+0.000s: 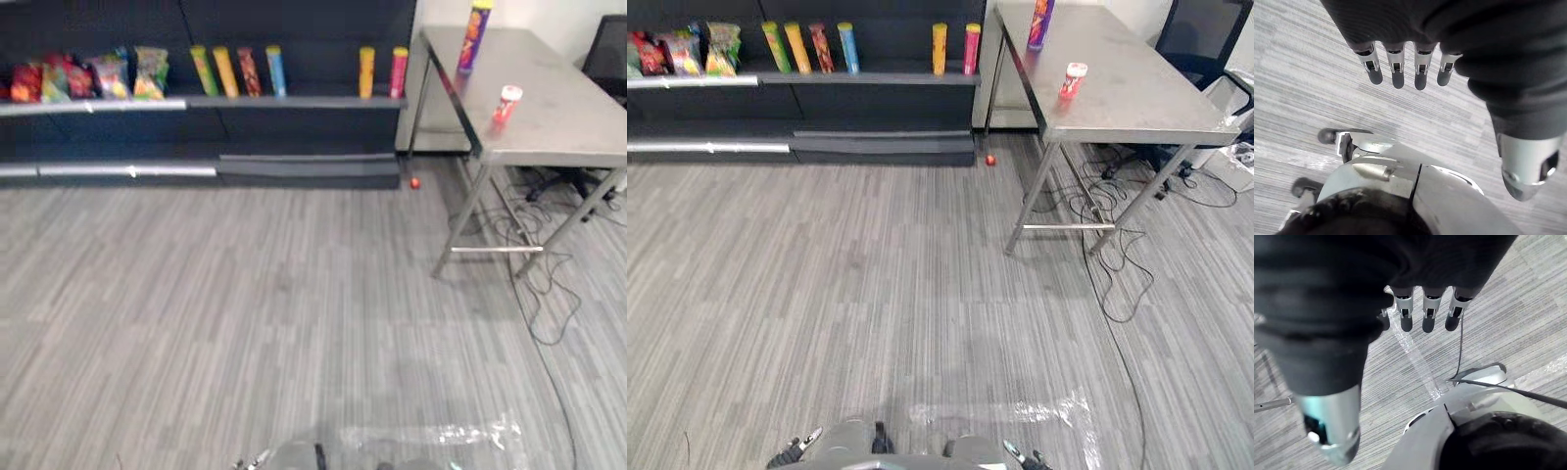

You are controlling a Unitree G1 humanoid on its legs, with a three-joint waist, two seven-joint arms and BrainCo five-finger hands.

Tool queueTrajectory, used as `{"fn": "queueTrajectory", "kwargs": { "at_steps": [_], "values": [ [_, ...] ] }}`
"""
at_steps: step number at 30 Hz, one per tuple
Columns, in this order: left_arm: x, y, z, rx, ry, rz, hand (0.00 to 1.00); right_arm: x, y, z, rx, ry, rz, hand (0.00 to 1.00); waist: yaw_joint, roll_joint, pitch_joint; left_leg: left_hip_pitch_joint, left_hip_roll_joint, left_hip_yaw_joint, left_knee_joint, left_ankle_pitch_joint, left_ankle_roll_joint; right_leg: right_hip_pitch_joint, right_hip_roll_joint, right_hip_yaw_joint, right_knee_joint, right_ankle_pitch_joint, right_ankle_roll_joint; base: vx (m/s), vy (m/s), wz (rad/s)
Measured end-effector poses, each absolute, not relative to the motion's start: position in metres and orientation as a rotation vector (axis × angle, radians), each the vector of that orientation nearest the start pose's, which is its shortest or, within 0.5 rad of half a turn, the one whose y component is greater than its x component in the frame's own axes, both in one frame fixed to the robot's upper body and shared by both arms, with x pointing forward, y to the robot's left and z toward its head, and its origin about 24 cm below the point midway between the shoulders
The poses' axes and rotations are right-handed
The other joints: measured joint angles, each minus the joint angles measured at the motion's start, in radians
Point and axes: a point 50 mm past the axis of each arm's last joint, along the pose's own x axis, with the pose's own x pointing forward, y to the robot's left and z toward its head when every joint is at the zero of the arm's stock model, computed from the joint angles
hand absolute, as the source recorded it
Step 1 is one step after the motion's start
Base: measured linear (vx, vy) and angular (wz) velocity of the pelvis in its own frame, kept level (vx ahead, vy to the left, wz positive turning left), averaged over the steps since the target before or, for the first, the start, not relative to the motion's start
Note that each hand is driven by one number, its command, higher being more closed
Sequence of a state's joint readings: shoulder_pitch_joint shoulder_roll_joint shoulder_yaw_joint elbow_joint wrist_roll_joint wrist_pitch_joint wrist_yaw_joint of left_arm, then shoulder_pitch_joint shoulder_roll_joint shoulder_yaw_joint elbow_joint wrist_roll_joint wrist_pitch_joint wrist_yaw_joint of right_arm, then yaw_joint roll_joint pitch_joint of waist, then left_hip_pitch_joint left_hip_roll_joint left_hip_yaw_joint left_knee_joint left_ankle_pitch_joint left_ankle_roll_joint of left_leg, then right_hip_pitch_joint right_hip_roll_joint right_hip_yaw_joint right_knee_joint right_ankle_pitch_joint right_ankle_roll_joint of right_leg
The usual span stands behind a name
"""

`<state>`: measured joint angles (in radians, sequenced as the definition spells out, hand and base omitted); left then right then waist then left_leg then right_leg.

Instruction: Put the gum and the chips on the shelf.

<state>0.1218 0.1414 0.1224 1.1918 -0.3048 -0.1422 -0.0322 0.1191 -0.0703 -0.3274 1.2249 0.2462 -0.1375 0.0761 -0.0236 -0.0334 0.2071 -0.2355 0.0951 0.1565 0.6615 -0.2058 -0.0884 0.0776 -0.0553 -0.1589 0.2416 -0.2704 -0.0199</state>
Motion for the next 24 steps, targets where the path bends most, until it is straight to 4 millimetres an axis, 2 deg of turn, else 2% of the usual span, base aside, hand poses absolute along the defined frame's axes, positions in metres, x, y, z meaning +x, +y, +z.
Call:
{"fn": "queueTrajectory", "kwargs": {
  "at_steps": [2,4,6,7,8,9,10,11,12,13,15,17,18,19,20,21,22,23,24],
  "values": [
    [0.058,0.22,-0.166,-0.22,1.101,0.383,0.0,0.051,-0.21,-0.17,0.349,1.107,-0.471,0.0,0.001,-0.001,0.003,-0.045,0.005,-0.001,-0.117,0.009,0.007,-0.005,-0.024,0.018,0.003,-0.01,0.014,0.12,0.101,-0.21],
    [0.059,0.219,-0.166,-0.22,1.098,0.382,0.0,0.055,-0.21,-0.17,0.348,1.1,-0.466,0.0,0.005,0.0,0.004,-0.061,0.007,-0.011,-0.266,0.055,0.006,-0.002,-0.047,0.046,0.003,-0.025,0.035,0.18,0.158,-0.33],
    [0.059,0.215,-0.167,-0.229,1.097,0.379,0.0,0.061,-0.214,-0.168,0.338,1.081,-0.464,0.0,0.004,0.022,0.011,-0.06,0.024,-0.059,-0.482,0.15,-0.011,0.022,-0.058,0.087,-0.012,-0.047,0.069,0.33,0.307,-0.46],
    [0.059,0.215,-0.167,-0.23,1.098,0.378,0.0,0.062,-0.215,-0.168,0.334,1.078,-0.466,0.0,0.005,0.033,0.014,-0.059,0.038,-0.066,-0.517,0.162,-0.017,0.032,-0.055,0.098,-0.019,-0.053,0.079,0.42,0.463,-0.56],
    [0.059,0.215,-0.167,-0.232,1.097,0.378,0.0,0.063,-0.216,-0.167,0.329,1.076,-0.466,0.0,0.006,0.036,0.018,-0.064,0.054,-0.054,-0.505,0.243,-0.028,0.052,-0.061,0.122,-0.033,-0.068,0.097,0.4,0.43,-0.66],
    [0.057,0.219,-0.166,-0.223,1.1,0.385,0.0,0.063,-0.213,-0.168,0.337,1.08,-0.462,0.0,0.017,0.021,0.012,-0.062,0.03,-0.03,-0.445,0.258,0.005,0.071,-0.096,0.157,-0.054,-0.084,0.088,0.48,0.493,-0.67],
    [0.058,0.222,-0.166,-0.214,1.096,0.391,0.0,0.062,-0.211,-0.169,0.342,1.085,-0.461,0.0,0.021,0.006,0.008,-0.074,0.016,-0.011,-0.416,0.224,0.019,0.072,-0.115,0.172,-0.068,-0.089,0.077,0.45,0.31,-0.58],
    [0.061,0.227,-0.164,-0.202,1.086,0.393,0.0,0.063,-0.205,-0.17,0.359,1.085,-0.455,0.0,0.022,-0.023,-0.012,-0.105,-0.001,0.013,-0.367,0.171,0.037,0.06,-0.136,0.201,-0.07,-0.052,0.073,0.36,0.213,-0.26],
    [0.065,0.228,-0.163,-0.2,1.077,0.39,0.0,0.063,-0.205,-0.17,0.366,1.083,-0.46,0.0,0.02,-0.025,-0.013,-0.116,-0.008,0.022,-0.347,0.153,0.046,0.049,-0.144,0.216,-0.064,-0.024,0.086,0.49,0.343,-0.23],
    [0.066,0.228,-0.163,-0.197,1.075,0.388,0.0,0.064,-0.205,-0.17,0.371,1.08,-0.467,0.0,0.022,-0.028,-0.019,-0.118,-0.031,0.042,-0.321,0.111,0.062,0.028,-0.172,0.251,-0.046,0.035,0.109,0.37,0.317,-0.13],
    [0.066,0.228,-0.163,-0.198,1.075,0.388,0.0,0.063,-0.206,-0.17,0.376,1.08,-0.472,0.0,0.022,-0.029,-0.024,-0.111,-0.045,0.063,-0.297,0.083,0.093,0.014,-0.191,0.27,-0.015,0.06,0.128,0.34,0.27,-0.21],
    [0.062,0.227,-0.164,-0.194,1.094,0.384,0.0,0.063,-0.207,-0.169,0.39,1.073,-0.47,0.0,0.027,-0.025,-0.05,-0.088,-0.057,0.11,-0.269,0.041,0.134,-0.057,-0.207,0.327,0.124,0.118,0.136,0.41,0.264,-0.39],
    [0.061,0.227,-0.165,-0.191,1.099,0.382,0.0,0.064,-0.208,-0.169,0.389,1.069,-0.47,0.0,0.029,-0.023,-0.051,-0.072,-0.061,0.117,-0.27,0.037,0.142,-0.076,-0.207,0.338,0.17,0.144,0.138,0.36,0.216,-0.4],
    [0.061,0.226,-0.165,-0.185,1.103,0.376,0.0,0.064,-0.209,-0.169,0.388,1.067,-0.471,0.0,0.028,-0.019,-0.055,-0.044,-0.064,0.13,-0.273,0.03,0.153,-0.108,-0.206,0.342,0.245,0.195,0.141,0.39,0.25,-0.32],
    [0.06,0.225,-0.165,-0.16,1.111,0.35,0.0,0.064,-0.209,-0.168,0.386,1.063,-0.471,0.0,0.019,-0.012,-0.06,0.008,-0.072,0.138,-0.289,0.018,0.167,-0.159,-0.206,0.337,0.38,0.305,0.148,0.29,0.203,-0.23],
    [0.061,0.225,-0.165,-0.139,1.115,0.33,0.0,0.064,-0.21,-0.168,0.386,1.062,-0.473,0.0,0.012,-0.007,-0.058,0.043,-0.076,0.141,-0.309,0.008,0.176,-0.187,-0.204,0.329,0.464,0.355,0.159,0.34,0.215,-0.09],
    [0.062,0.226,-0.165,-0.128,1.114,0.319,0.0,0.066,-0.21,-0.168,0.389,1.052,-0.476,0.0,0.003,0.0,-0.053,0.078,-0.08,0.136,-0.33,-0.003,0.184,-0.227,-0.195,0.312,0.572,0.349,0.158,0.21,0.111,-0.01],
    [0.061,0.225,-0.165,-0.124,1.117,0.316,0.0,0.067,-0.211,-0.167,0.388,1.044,-0.477,0.0,0.002,0.0,-0.053,0.128,-0.086,0.132,-0.364,-0.01,0.183,-0.265,-0.185,0.281,0.666,0.315,0.153,0.33,0.106,-0.11],
    [0.06,0.224,-0.166,-0.122,1.124,0.308,0.0,0.067,-0.212,-0.167,0.383,1.043,-0.476,0.0,0.003,0.007,-0.049,0.207,-0.095,0.118,-0.424,-0.023,0.182,-0.304,-0.172,0.223,0.752,0.234,0.133,0.28,0.053,-0.18]
  ]
}}
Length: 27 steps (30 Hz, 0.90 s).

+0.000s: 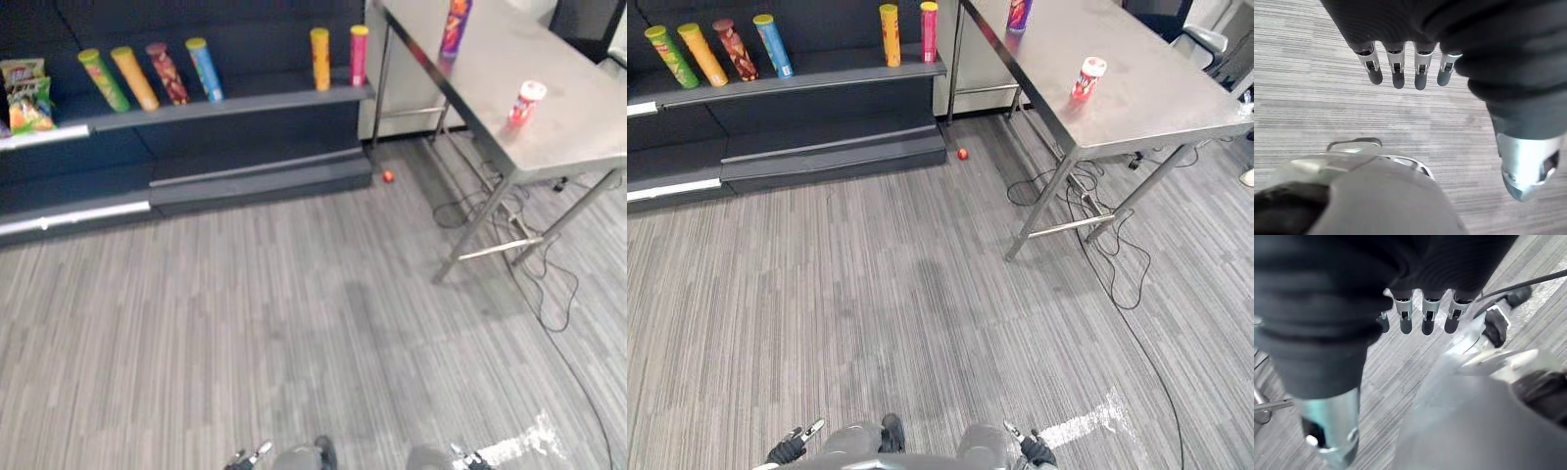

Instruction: Put the gum and the chips on the shelf.

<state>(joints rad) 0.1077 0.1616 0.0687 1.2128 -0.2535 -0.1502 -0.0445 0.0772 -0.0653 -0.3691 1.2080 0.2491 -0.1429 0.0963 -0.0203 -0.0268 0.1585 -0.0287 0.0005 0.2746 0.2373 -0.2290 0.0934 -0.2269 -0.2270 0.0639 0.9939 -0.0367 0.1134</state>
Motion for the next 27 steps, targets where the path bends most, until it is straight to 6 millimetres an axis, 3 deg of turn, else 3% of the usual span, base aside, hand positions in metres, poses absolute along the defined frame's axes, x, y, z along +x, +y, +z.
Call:
{"fn": "queueTrajectory", "kwargs": {
  "at_steps": [2,3,5,7,9,10,11,12,13,15,17,18,20,22,23,25,26,27],
  "values": [
    [0.056,0.22,-0.167,-0.111,1.141,0.284,0.0,0.069,-0.214,-0.165,0.357,1.028,-0.452,0.0,-0.004,0.011,0.006,0.1,-0.006,-0.02,-0.074,-0.018,-0.012,-0.054,0.021,-0.116,0.032,-0.117,-0.045,0.25,0.01,-0.13],
    [0.055,0.22,-0.167,-0.11,1.147,0.282,0.0,0.07,-0.214,-0.165,0.351,1.02,-0.445,0.0,-0.01,0.015,0.007,0.141,-0.004,-0.027,-0.097,-0.022,-0.018,-0.088,0.038,-0.182,-0.027,-0.161,-0.055,0.23,-0.038,0.1],
    [0.058,0.217,-0.167,-0.111,1.141,0.273,0.0,0.068,-0.214,-0.165,0.355,1.024,-0.447,0.0,-0.013,0.029,0.008,0.166,0.016,-0.045,-0.104,-0.04,-0.034,-0.121,0.07,-0.249,-0.216,-0.171,-0.064,0.28,-0.115,0.45],
    [0.061,0.213,-0.168,-0.146,1.129,0.293,0.0,0.067,-0.216,-0.165,0.357,1.022,-0.45,0.0,-0.017,0.05,0.016,0.199,0.052,-0.079,-0.118,-0.06,-0.064,-0.14,0.107,-0.257,-0.522,-0.125,-0.044,0.38,-0.19,0.6],
    [0.059,0.212,-0.168,-0.168,1.128,0.315,0.0,0.066,-0.216,-0.165,0.357,1.023,-0.451,0.0,-0.022,0.052,0.019,0.227,0.071,-0.102,-0.136,-0.071,-0.092,-0.135,0.115,-0.231,-0.733,-0.034,-0.037,0.34,-0.186,0.46],
    [0.057,0.214,-0.168,-0.18,1.127,0.333,0.0,0.065,-0.215,-0.165,0.359,1.027,-0.453,0.0,-0.022,0.045,0.019,0.252,0.079,-0.12,-0.147,-0.089,-0.123,-0.13,0.114,-0.191,-0.846,0.02,-0.019,0.47,-0.284,0.46],
    [0.056,0.212,-0.169,-0.21,1.124,0.36,0.0,0.062,-0.215,-0.166,0.358,1.032,-0.454,0.0,-0.024,0.042,0.02,0.286,0.096,-0.128,-0.155,-0.109,-0.145,-0.131,0.111,-0.181,-0.822,0.096,-0.015,0.47,-0.296,0.44],
    [0.053,0.212,-0.169,-0.222,1.127,0.376,0.0,0.063,-0.217,-0.165,0.354,1.029,-0.455,0.0,-0.026,0.052,0.023,0.3,0.108,-0.131,-0.153,-0.109,-0.149,-0.136,0.12,-0.183,-0.784,0.108,-0.018,0.6,-0.355,0.43],
    [0.054,0.203,-0.171,-0.269,1.122,0.391,0.0,0.064,-0.222,-0.163,0.342,1.015,-0.46,0.0,-0.026,0.079,0.019,0.304,0.142,-0.143,-0.125,-0.079,-0.163,-0.148,0.14,-0.207,-0.707,0.08,-0.06,0.51,-0.294,0.25],
    [0.056,0.195,-0.171,-0.3,1.111,0.39,0.0,0.067,-0.226,-0.162,0.336,1.003,-0.461,0.0,-0.024,0.103,0.011,0.293,0.174,-0.155,-0.087,-0.021,-0.181,-0.139,0.16,-0.233,-0.674,0.036,-0.099,0.5,-0.293,0.14],
    [0.061,0.195,-0.17,-0.305,1.094,0.384,0.0,0.066,-0.226,-0.162,0.351,1.002,-0.474,0.0,-0.026,0.102,0.012,0.276,0.195,-0.181,-0.022,0.051,-0.196,-0.096,0.167,-0.259,-0.675,-0.001,-0.117,0.43,-0.256,0.26],
    [0.062,0.195,-0.17,-0.306,1.087,0.382,0.0,0.065,-0.226,-0.162,0.353,1.005,-0.478,0.0,-0.026,0.102,0.012,0.261,0.201,-0.202,0.032,0.088,-0.225,-0.071,0.171,-0.267,-0.678,-0.021,-0.123,0.46,-0.257,0.32],
    [0.067,0.196,-0.168,-0.308,1.068,0.379,0.0,0.063,-0.227,-0.162,0.344,1.01,-0.475,0.0,-0.021,0.099,0.014,0.18,0.211,-0.264,0.247,0.206,-0.335,0.0,0.176,-0.279,-0.692,-0.056,-0.137,0.39,-0.194,0.12],
    [0.068,0.196,-0.168,-0.313,1.06,0.386,0.0,0.063,-0.228,-0.162,0.345,1.01,-0.478,0.0,-0.013,0.094,0.017,0.125,0.216,-0.272,0.385,0.312,-0.368,0.05,0.181,-0.278,-0.715,-0.066,-0.149,0.32,-0.098,-0.06],
    [0.068,0.197,-0.168,-0.314,1.057,0.387,0.0,0.062,-0.228,-0.162,0.346,1.009,-0.482,0.0,-0.011,0.097,0.015,0.078,0.221,-0.253,0.499,0.32,-0.371,0.085,0.181,-0.277,-0.737,-0.072,-0.158,0.34,-0.053,-0.05],
    [0.071,0.198,-0.166,-0.32,1.038,0.397,0.0,0.059,-0.23,-0.163,0.362,1.01,-0.508,0.0,-0.005,0.094,0.016,0.003,0.225,-0.189,0.627,0.263,-0.364,0.155,0.181,-0.274,-0.785,-0.082,-0.169,0.23,-0.004,0.02],
    [0.071,0.199,-0.166,-0.328,1.03,0.409,0.0,0.057,-0.228,-0.164,0.373,1.017,-0.519,0.0,-0.002,0.09,0.017,-0.031,0.229,-0.138,0.662,0.197,-0.351,0.197,0.181,-0.265,-0.811,-0.089,-0.162,0.18,0.037,-0.03],
    [0.07,0.2,-0.165,-0.338,1.02,0.423,0.0,0.056,-0.227,-0.164,0.376,1.021,-0.525,0.0,-0.001,0.087,0.017,-0.071,0.234,-0.095,0.668,0.129,-0.315,0.225,0.179,-0.251,-0.824,-0.095,-0.153,0.16,0.051,-0.11]
  ]
}}
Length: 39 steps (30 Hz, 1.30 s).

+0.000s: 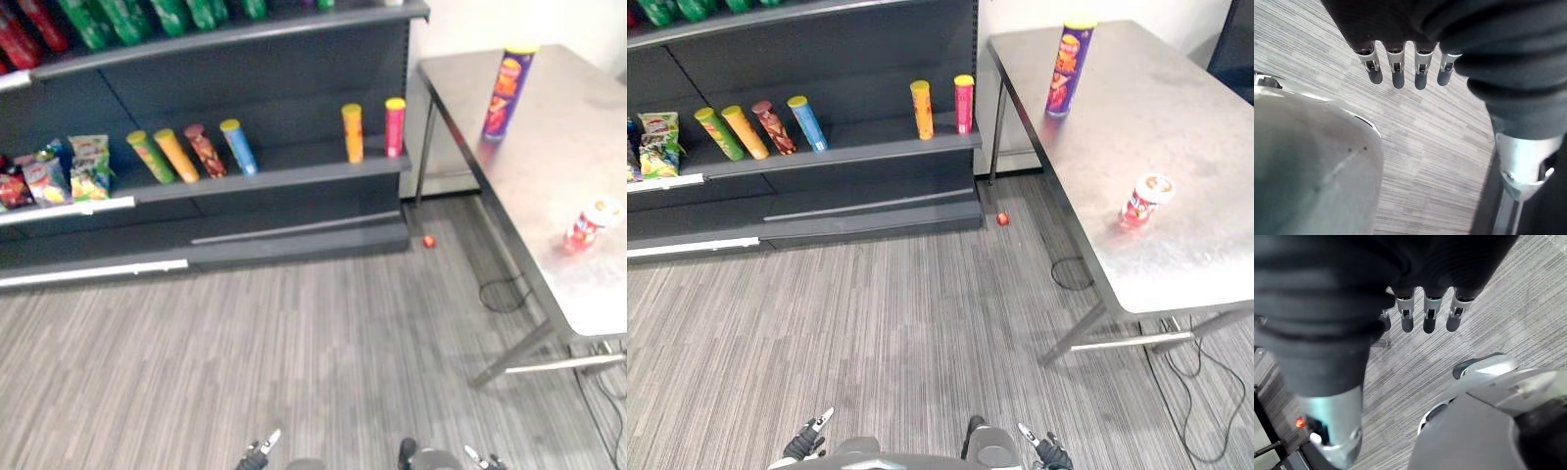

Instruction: Put the gum and the chips on the shelf.

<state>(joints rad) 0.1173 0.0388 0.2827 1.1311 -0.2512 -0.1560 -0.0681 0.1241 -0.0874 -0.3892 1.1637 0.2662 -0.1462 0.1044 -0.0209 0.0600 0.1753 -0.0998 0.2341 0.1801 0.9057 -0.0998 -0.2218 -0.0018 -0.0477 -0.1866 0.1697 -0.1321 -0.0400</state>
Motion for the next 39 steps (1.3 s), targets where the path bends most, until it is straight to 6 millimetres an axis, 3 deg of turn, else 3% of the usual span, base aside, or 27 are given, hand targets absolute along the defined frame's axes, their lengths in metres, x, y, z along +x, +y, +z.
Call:
{"fn": "queueTrajectory", "kwargs": {
  "at_steps": [2,4,7,9,10,12,13,16,18,20,24,26,27,28,29,30,31,32,33,35,39],
  "values": [
    [0.07,0.203,-0.165,-0.349,1.007,0.441,0.0,0.055,-0.227,-0.164,0.4,1.016,-0.556,0.0,0.006,-0.003,0.001,-0.051,0.006,0.042,-0.073,-0.072,0.07,0.027,-0.008,0.015,-0.014,-0.006,0.012,0.14,0.111,-0.31],
    [0.068,0.205,-0.165,-0.358,1.007,0.457,0.0,0.05,-0.224,-0.165,0.419,1.022,-0.582,0.0,0.006,-0.013,0.001,-0.066,0.0,0.07,-0.273,-0.088,0.093,0.046,-0.035,0.027,-0.013,-0.02,0.042,0.15,0.192,-0.26],
    [0.068,0.205,-0.165,-0.359,1.006,0.462,0.0,0.037,-0.223,-0.167,0.417,1.045,-0.595,0.0,0.003,-0.014,0.0,-0.07,-0.005,0.047,-0.643,-0.044,0.149,0.076,-0.083,0.039,0.006,-0.068,0.119,0.23,0.324,-0.08],
    [0.061,0.206,-0.166,-0.37,1.017,0.484,0.0,0.03,-0.223,-0.167,0.407,1.062,-0.6,0.0,0.013,-0.017,-0.011,-0.067,-0.029,0.06,-0.653,0.032,0.135,0.091,-0.122,0.076,0.025,-0.1,0.164,0.43,0.498,-0.2],
    [0.056,0.21,-0.166,-0.368,1.017,0.502,0.0,0.031,-0.22,-0.168,0.421,1.064,-0.606,0.0,0.01,-0.034,-0.032,-0.073,-0.063,0.082,-0.619,-0.017,0.151,0.081,-0.138,0.123,0.076,-0.103,0.159,0.4,0.299,-0.13],
    [0.054,0.213,-0.166,-0.366,1.023,0.509,0.0,0.032,-0.217,-0.168,0.432,1.063,-0.606,0.0,0.01,-0.041,-0.036,-0.07,-0.084,0.088,-0.601,-0.047,0.162,0.078,-0.133,0.161,0.109,-0.101,0.148,0.34,0.199,-0.11],
    [0.051,0.216,-0.166,-0.358,1.034,0.512,0.0,0.035,-0.214,-0.169,0.452,1.059,-0.612,0.0,0.014,-0.067,-0.053,-0.068,-0.101,0.107,-0.579,-0.075,0.168,0.08,-0.141,0.176,0.094,-0.097,0.147,0.33,0.193,-0.24],
    [0.042,0.219,-0.168,-0.335,1.085,0.495,0.0,0.042,-0.21,-0.17,0.469,1.058,-0.596,0.0,0.019,-0.083,-0.091,-0.071,-0.118,0.137,-0.523,-0.112,0.188,0.096,-0.168,0.222,0.03,-0.066,0.15,0.29,0.171,-0.42],
    [0.037,0.219,-0.169,-0.283,1.129,0.442,0.0,0.044,-0.212,-0.17,0.465,1.049,-0.595,0.0,0.019,-0.066,-0.122,-0.06,-0.122,0.134,-0.525,-0.11,0.19,0.089,-0.169,0.258,-0.007,0.025,0.157,0.34,0.174,-0.66],
    [0.035,0.217,-0.17,-0.258,1.151,0.41,0.0,0.041,-0.213,-0.17,0.461,1.055,-0.603,0.0,0.02,-0.06,-0.139,-0.024,-0.139,0.135,-0.572,-0.105,0.199,0.062,-0.174,0.294,0.018,0.063,0.152,0.24,0.14,-0.61],
    [0.037,0.215,-0.17,-0.213,1.162,0.355,0.0,0.042,-0.214,-0.169,0.446,1.054,-0.59,0.0,0.018,-0.058,-0.141,0.05,-0.164,0.147,-0.646,-0.11,0.206,-0.12,-0.172,0.346,0.341,0.097,0.154,0.17,0.073,-0.42],
    [0.04,0.212,-0.17,-0.188,1.163,0.325,0.0,0.043,-0.217,-0.168,0.419,1.054,-0.571,0.0,0.014,-0.042,-0.115,0.118,-0.166,0.154,-0.672,-0.12,0.223,-0.171,-0.173,0.313,0.505,0.181,0.143,0.16,0.072,-0.19],
    [0.044,0.21,-0.17,-0.173,1.157,0.299,0.0,0.047,-0.221,-0.167,0.405,1.04,-0.565,0.0,0.002,-0.031,-0.098,0.179,-0.16,0.158,-0.709,-0.137,0.249,-0.196,-0.186,0.252,0.607,0.161,0.13,0.13,0.048,-0.16],
    [0.044,0.211,-0.17,-0.154,1.16,0.283,0.0,0.053,-0.222,-0.165,0.373,1.031,-0.522,0.0,-0.002,-0.033,-0.093,0.23,-0.159,0.168,-0.758,-0.145,0.252,-0.237,-0.211,0.153,0.69,0.056,0.106,0.14,0.027,-0.21],
    [0.043,0.212,-0.17,-0.136,1.165,0.27,0.0,0.059,-0.222,-0.164,0.343,1.02,-0.487,0.0,-0.004,-0.034,-0.091,0.255,-0.155,0.181,-0.786,-0.144,0.25,-0.273,-0.228,0.051,0.718,-0.01,0.096,0.09,0.008,-0.27],
    [0.044,0.211,-0.17,-0.133,1.164,0.265,0.0,0.063,-0.223,-0.163,0.329,1.013,-0.474,0.0,-0.004,-0.034,-0.089,0.267,-0.151,0.197,-0.799,-0.141,0.246,-0.292,-0.236,-0.017,0.712,-0.033,0.09,0.09,-0.023,-0.39],
    [0.046,0.211,-0.169,-0.129,1.159,0.26,0.0,0.071,-0.224,-0.161,0.307,1.002,-0.447,0.0,-0.002,-0.035,-0.079,0.284,-0.142,0.225,-0.809,-0.138,0.24,-0.302,-0.232,-0.141,0.624,-0.034,0.084,0.06,-0.035,-0.54],
    [0.046,0.214,-0.169,-0.123,1.153,0.264,0.0,0.078,-0.221,-0.161,0.296,0.993,-0.421,0.0,-0.001,-0.052,-0.071,0.304,-0.15,0.251,-0.821,-0.132,0.228,-0.286,-0.219,-0.248,0.458,0.037,0.096,0.12,-0.087,-0.59],
    [0.047,0.218,-0.168,-0.118,1.149,0.273,0.0,0.08,-0.218,-0.161,0.294,0.993,-0.41,0.0,0.0,-0.068,-0.064,0.318,-0.168,0.251,-0.832,-0.131,0.22,-0.278,-0.211,-0.298,0.389,0.073,0.069,0.12,-0.107,-0.84],
    [0.049,0.207,-0.17,-0.141,1.153,0.257,0.0,0.101,-0.219,-0.156,0.265,0.944,-0.374,0.0,0.001,-0.026,-0.048,0.331,-0.146,0.286,-0.873,-0.128,0.192,-0.23,-0.14,-0.344,0.233,0.052,0.05,0.12,-0.104,-0.86],
    [0.057,0.206,-0.169,-0.132,1.14,0.218,0.0,0.106,-0.219,-0.154,0.269,0.923,-0.378,0.0,-0.005,-0.028,-0.009,0.356,-0.147,0.299,-0.886,-0.121,0.178,-0.197,-0.104,-0.357,0.171,0.029,0.006,0.07,-0.072,-0.3]
  ]
}}
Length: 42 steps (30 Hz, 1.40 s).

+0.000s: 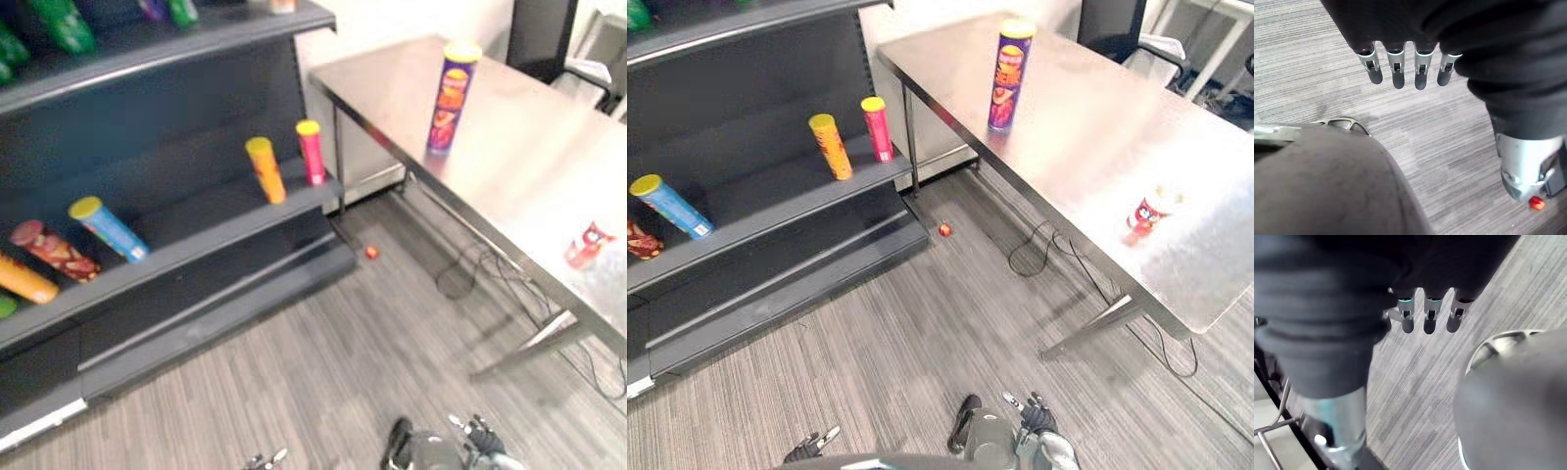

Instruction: Put the gum and the chips on the shelf.

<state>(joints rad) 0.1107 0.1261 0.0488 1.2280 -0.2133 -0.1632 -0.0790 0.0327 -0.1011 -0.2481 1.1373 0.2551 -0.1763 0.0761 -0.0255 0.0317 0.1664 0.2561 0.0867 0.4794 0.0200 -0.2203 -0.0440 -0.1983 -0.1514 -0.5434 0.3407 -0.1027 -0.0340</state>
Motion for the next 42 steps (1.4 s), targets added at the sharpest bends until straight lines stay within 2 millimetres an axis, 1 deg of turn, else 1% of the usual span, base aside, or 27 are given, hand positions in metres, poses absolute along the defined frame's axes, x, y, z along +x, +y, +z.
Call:
{"fn": "queueTrajectory", "kwargs": {
  "at_steps": [3,7,8,9,10,11,12,13,15,16,17,19,22,23,24,25,26,27,28,29,30,31,32,35,37,40,42],
  "values": [
    [0.057,0.207,-0.169,-0.147,1.136,0.229,0.0,0.1,-0.219,-0.156,0.269,0.937,-0.383,0.0,0.001,-0.004,0.0,0.017,0.011,-0.001,0.001,-0.004,-0.011,0.035,0.013,-0.009,-0.029,-0.001,0.0,0.0,-0.038,0.06],
    [0.059,0.206,-0.169,-0.163,1.129,0.241,0.0,0.1,-0.22,-0.156,0.291,0.931,-0.405,0.0,-0.001,0.0,-0.001,-0.004,0.041,0.007,0.009,-0.041,-0.045,0.041,0.049,-0.017,-0.106,0.022,0.023,-0.02,0.002,-0.02],
    [0.061,0.208,-0.168,-0.162,1.126,0.243,0.0,0.098,-0.22,-0.156,0.295,0.934,-0.41,0.0,-0.001,0.004,-0.001,-0.025,0.058,0.023,0.042,-0.072,-0.063,0.039,0.06,-0.021,-0.107,0.02,0.02,-0.06,-0.023,-0.26],
    [0.06,0.207,-0.169,-0.166,1.136,0.246,0.0,0.095,-0.222,-0.156,0.293,0.937,-0.415,0.0,-0.001,0.013,-0.011,-0.046,0.085,0.048,0.1,-0.12,-0.1,0.029,0.071,-0.026,-0.088,0.012,0.008,-0.04,-0.028,-0.39],
    [0.058,0.205,-0.169,-0.17,1.142,0.246,0.0,0.094,-0.223,-0.156,0.294,0.936,-0.416,0.0,-0.001,0.022,-0.017,-0.047,0.103,0.067,0.131,-0.134,-0.135,0.029,0.08,-0.027,-0.08,0.005,-0.001,0.07,-0.032,-0.54],
    [0.054,0.208,-0.169,-0.17,1.145,0.257,0.0,0.092,-0.221,-0.157,0.294,0.942,-0.417,0.0,0.004,0.014,-0.025,-0.067,0.112,0.075,0.246,-0.133,-0.16,0.035,0.073,-0.02,-0.088,-0.002,-0.011,0.19,-0.047,-0.87],
    [0.06,0.21,-0.168,-0.187,1.124,0.284,0.0,0.086,-0.222,-0.158,0.299,0.959,-0.428,0.0,-0.003,0.011,-0.027,-0.175,0.179,0.065,0.557,-0.069,-0.152,0.059,0.086,0.026,-0.114,0.005,-0.016,0.22,-0.068,-0.9],
    [0.063,0.209,-0.168,-0.196,1.114,0.288,0.0,0.082,-0.224,-0.159,0.299,0.964,-0.437,0.0,-0.003,0.01,-0.028,-0.203,0.192,0.043,0.643,-0.022,-0.148,0.071,0.089,0.046,-0.122,0.007,-0.012,0.18,-0.077,-0.87],
    [0.063,0.206,-0.168,-0.241,1.098,0.322,0.0,0.072,-0.227,-0.16,0.314,0.98,-0.474,0.0,0.007,0.015,-0.021,-0.284,0.212,-0.034,0.835,0.11,-0.141,0.106,0.087,0.117,-0.148,0.007,-0.018,0.2,0.04,-0.9],
    [0.063,0.204,-0.168,-0.278,1.088,0.355,0.0,0.066,-0.231,-0.16,0.334,0.985,-0.512,0.0,0.01,0.031,-0.018,-0.317,0.201,-0.077,0.894,0.055,-0.133,0.132,0.088,0.172,-0.162,0.005,-0.02,0.31,0.123,-1.36],
    [0.062,0.203,-0.168,-0.311,1.08,0.388,0.0,0.062,-0.232,-0.161,0.371,0.991,-0.551,0.0,0.007,0.032,-0.017,-0.336,0.188,-0.085,0.887,0.013,-0.118,0.16,0.088,0.229,-0.185,0.007,-0.017,0.28,0.099,-1.24],
    [0.06,0.204,-0.168,-0.328,1.072,0.41,0.0,0.056,-0.233,-0.163,0.427,0.989,-0.618,0.0,0.01,0.029,-0.016,-0.364,0.176,-0.115,0.817,-0.019,-0.089,0.197,0.086,0.309,-0.212,0.01,-0.011,0.22,0.1,-1.25],
    [0.061,0.205,-0.167,-0.342,1.05,0.431,0.0,0.05,-0.231,-0.164,0.486,0.979,-0.678,0.0,0.018,0.025,-0.016,-0.381,0.17,-0.205,0.587,-0.012,-0.069,0.217,0.087,0.422,-0.229,-0.001,0.011,0.2,0.22,-1.4],
    [0.058,0.205,-0.168,-0.35,1.051,0.444,0.0,0.045,-0.234,-0.164,0.498,0.976,-0.709,0.0,0.018,0.022,-0.018,-0.381,0.169,-0.261,0.47,-0.001,-0.052,0.228,0.079,0.455,-0.234,-0.009,0.023,0.23,0.32,-1.08],
    [0.057,0.206,-0.168,-0.359,1.049,0.46,0.0,0.04,-0.235,-0.164,0.503,0.977,-0.731,0.0,0.017,0.018,-0.02,-0.373,0.168,-0.311,0.356,0.019,-0.042,0.232,0.07,0.491,-0.232,-0.019,0.046,0.24,0.341,-1.0],
    [0.057,0.206,-0.168,-0.364,1.047,0.467,0.0,0.036,-0.237,-0.164,0.504,0.98,-0.743,0.0,0.015,0.016,-0.021,-0.37,0.168,-0.334,0.307,0.031,-0.035,0.234,0.062,0.502,-0.232,-0.023,0.06,0.25,0.38,-0.77],
    [0.054,0.206,-0.168,-0.375,1.049,0.478,0.0,0.03,-0.24,-0.163,0.507,0.981,-0.771,0.0,0.007,0.017,-0.023,-0.358,0.166,-0.36,0.218,0.066,-0.032,0.24,0.045,0.521,-0.23,-0.032,0.101,0.26,0.416,-0.62],
    [0.049,0.2,-0.17,-0.399,1.061,0.493,0.0,0.02,-0.243,-0.163,0.5,0.991,-0.795,0.0,0.006,0.031,-0.033,-0.345,0.172,-0.363,0.153,0.136,-0.069,0.242,0.034,0.541,-0.224,-0.039,0.147,0.28,0.44,-0.6],
    [0.047,0.201,-0.17,-0.405,1.061,0.504,0.0,0.017,-0.244,-0.163,0.505,0.993,-0.81,0.0,0.005,0.034,-0.042,-0.333,0.159,-0.351,0.154,0.155,-0.102,0.247,0.022,0.554,-0.222,-0.04,0.169,0.37,0.48,-0.51],
    [0.044,0.209,-0.169,-0.39,1.061,0.522,0.0,0.011,-0.233,-0.166,0.537,1.017,-0.814,0.0,-0.001,0.006,-0.055,-0.316,0.122,-0.314,0.157,0.128,-0.084,0.258,-0.016,0.545,-0.222,-0.028,0.186,0.33,0.354,-0.63],
    [0.042,0.214,-0.168,-0.376,1.061,0.53,0.0,0.008,-0.222,-0.169,0.562,1.039,-0.807,0.0,0.006,-0.027,-0.072,-0.291,0.089,-0.268,0.16,0.11,-0.078,0.255,-0.045,0.534,-0.216,-0.027,0.184,0.31,0.306,-0.65],
    [0.041,0.217,-0.167,-0.367,1.061,0.531,0.0,0.008,-0.218,-0.17,0.562,1.048,-0.797,0.0,0.007,-0.038,-0.079,-0.277,0.073,-0.253,0.161,0.101,-0.072,0.257,-0.061,0.536,-0.22,-0.027,0.184,0.26,0.265,-0.67],
    [0.04,0.219,-0.168,-0.345,1.078,0.523,0.0,0.01,-0.215,-0.17,0.564,1.049,-0.788,0.0,-0.002,-0.043,-0.089,-0.259,0.046,-0.235,0.158,0.091,-0.06,0.261,-0.084,0.545,-0.231,-0.008,0.184,0.25,0.313,-0.41],
    [0.052,0.214,-0.168,-0.294,1.082,0.44,0.0,0.014,-0.212,-0.171,0.577,1.052,-0.792,0.0,-0.001,-0.033,-0.107,-0.251,0.018,-0.228,0.153,0.084,-0.048,0.252,-0.101,0.551,-0.262,0.057,0.175,0.14,0.183,-0.28],
    [0.054,0.213,-0.168,-0.259,1.1,0.401,0.0,0.014,-0.211,-0.172,0.585,1.061,-0.794,0.0,-0.002,-0.027,-0.11,-0.234,0.014,-0.223,0.136,0.083,-0.047,0.246,-0.102,0.554,-0.264,0.074,0.172,0.09,0.079,-0.34],
    [0.054,0.213,-0.169,-0.223,1.118,0.365,0.0,0.02,-0.213,-0.172,0.579,1.053,-0.782,0.0,-0.001,-0.021,-0.111,-0.209,0.019,-0.183,0.11,0.083,-0.047,0.198,-0.093,0.554,-0.233,0.078,0.167,0.03,-0.007,-0.62],
    [0.054,0.211,-0.169,-0.209,1.126,0.344,0.0,0.025,-0.217,-0.172,0.549,1.063,-0.755,0.0,0.0,-0.002,-0.106,-0.198,0.04,-0.152,0.095,0.083,-0.047,0.17,-0.072,0.503,-0.232,0.118,0.158,-0.04,-0.043,-0.79]
  ]
}}
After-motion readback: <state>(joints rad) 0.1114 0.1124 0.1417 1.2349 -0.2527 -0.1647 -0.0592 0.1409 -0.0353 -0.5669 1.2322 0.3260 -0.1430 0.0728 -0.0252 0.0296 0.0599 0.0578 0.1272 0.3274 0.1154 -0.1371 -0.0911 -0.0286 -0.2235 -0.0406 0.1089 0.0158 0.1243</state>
